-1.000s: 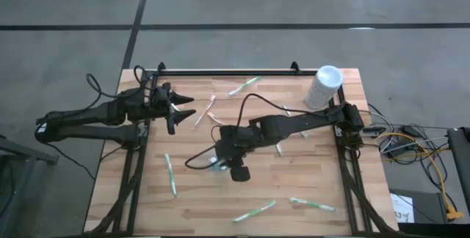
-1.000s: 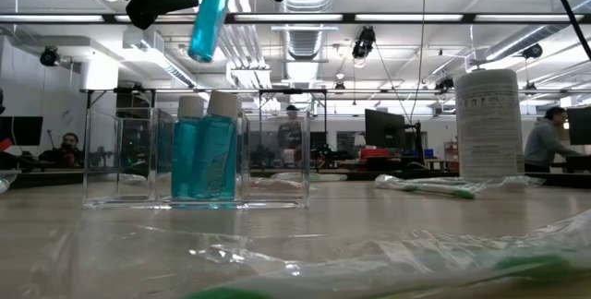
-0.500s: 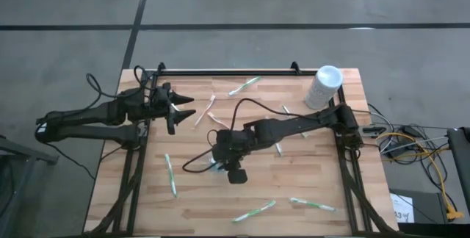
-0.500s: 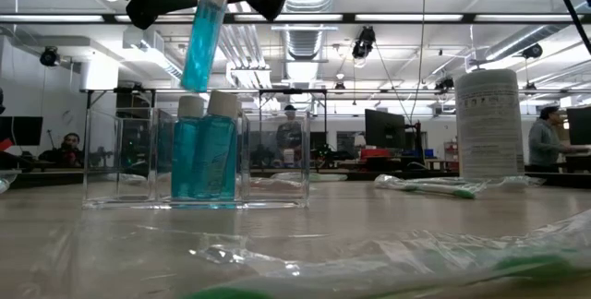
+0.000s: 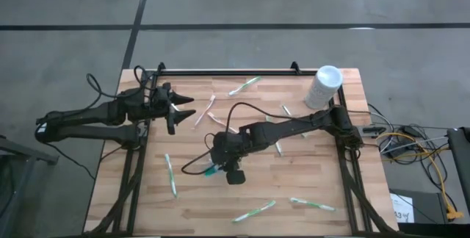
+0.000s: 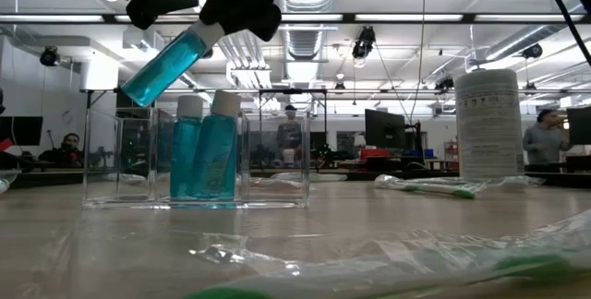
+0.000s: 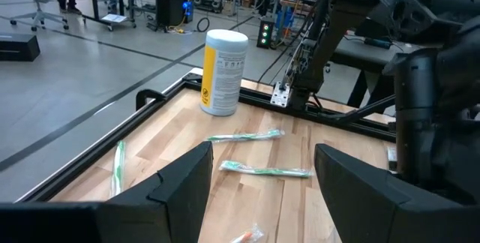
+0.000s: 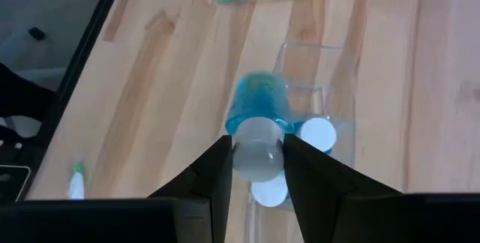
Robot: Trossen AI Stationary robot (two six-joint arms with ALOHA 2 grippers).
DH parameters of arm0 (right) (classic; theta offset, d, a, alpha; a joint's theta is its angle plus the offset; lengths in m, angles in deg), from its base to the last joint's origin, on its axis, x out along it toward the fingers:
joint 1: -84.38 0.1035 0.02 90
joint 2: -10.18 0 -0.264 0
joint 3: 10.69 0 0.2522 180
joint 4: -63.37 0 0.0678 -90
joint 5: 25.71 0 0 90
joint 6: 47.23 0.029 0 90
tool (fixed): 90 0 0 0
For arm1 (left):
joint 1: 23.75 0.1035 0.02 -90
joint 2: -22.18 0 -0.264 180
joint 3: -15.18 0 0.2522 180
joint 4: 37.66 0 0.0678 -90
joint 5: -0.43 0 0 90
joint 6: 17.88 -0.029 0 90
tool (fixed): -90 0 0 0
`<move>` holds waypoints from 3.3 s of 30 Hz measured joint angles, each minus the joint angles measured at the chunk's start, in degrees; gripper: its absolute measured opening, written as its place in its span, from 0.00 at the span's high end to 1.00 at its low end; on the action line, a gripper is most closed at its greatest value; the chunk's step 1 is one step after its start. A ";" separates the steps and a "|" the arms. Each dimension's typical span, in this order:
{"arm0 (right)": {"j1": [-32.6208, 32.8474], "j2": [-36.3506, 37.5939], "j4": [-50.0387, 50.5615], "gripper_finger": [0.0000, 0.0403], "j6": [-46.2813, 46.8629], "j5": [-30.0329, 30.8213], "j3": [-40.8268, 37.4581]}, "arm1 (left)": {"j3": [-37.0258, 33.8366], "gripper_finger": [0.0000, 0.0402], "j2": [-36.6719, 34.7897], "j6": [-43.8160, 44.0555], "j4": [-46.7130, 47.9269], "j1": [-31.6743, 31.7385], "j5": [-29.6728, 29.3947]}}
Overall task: Pick & Place toothbrushing station
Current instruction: Put the blue mouthwash into the transparent organizer, then put the green toothbrush into the transparent organizer
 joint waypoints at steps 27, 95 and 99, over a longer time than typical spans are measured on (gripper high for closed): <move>-0.68 2.66 7.36 0.73 0.15 1.86 0.15 | 0.00 0.40 0.00 0.00 0.00 -0.01 -0.22; -0.68 1.80 10.48 0.62 1.53 4.10 0.24 | 0.00 0.40 0.00 0.00 0.00 0.00 -0.20; -0.68 1.89 10.49 0.62 1.70 4.34 0.24 | 0.00 0.40 0.00 -0.01 0.00 0.01 -0.17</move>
